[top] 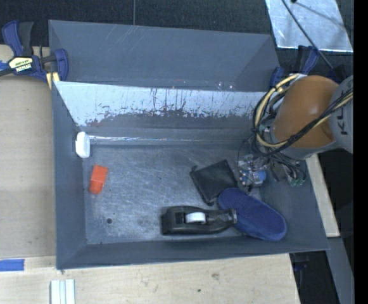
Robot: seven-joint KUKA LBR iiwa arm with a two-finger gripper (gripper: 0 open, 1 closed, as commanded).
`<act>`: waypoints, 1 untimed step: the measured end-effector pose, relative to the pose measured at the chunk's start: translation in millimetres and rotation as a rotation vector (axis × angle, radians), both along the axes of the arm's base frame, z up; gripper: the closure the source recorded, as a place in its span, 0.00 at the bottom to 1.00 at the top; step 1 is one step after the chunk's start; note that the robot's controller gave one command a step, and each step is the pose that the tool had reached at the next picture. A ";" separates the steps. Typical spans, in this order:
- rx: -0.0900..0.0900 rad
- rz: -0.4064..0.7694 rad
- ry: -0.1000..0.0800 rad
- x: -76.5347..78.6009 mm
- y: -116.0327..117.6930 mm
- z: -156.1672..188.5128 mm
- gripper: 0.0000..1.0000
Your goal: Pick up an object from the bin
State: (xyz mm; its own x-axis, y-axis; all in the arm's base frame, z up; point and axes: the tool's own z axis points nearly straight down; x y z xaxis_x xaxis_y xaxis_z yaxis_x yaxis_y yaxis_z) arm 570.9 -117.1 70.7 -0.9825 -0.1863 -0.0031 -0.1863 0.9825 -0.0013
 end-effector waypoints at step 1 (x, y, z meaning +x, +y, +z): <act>-0.002 0.286 -0.005 7.4 10.9 57.2 1.00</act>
Offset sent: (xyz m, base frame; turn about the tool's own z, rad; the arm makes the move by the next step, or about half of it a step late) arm 0.0052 0.0105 0.0552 -0.2848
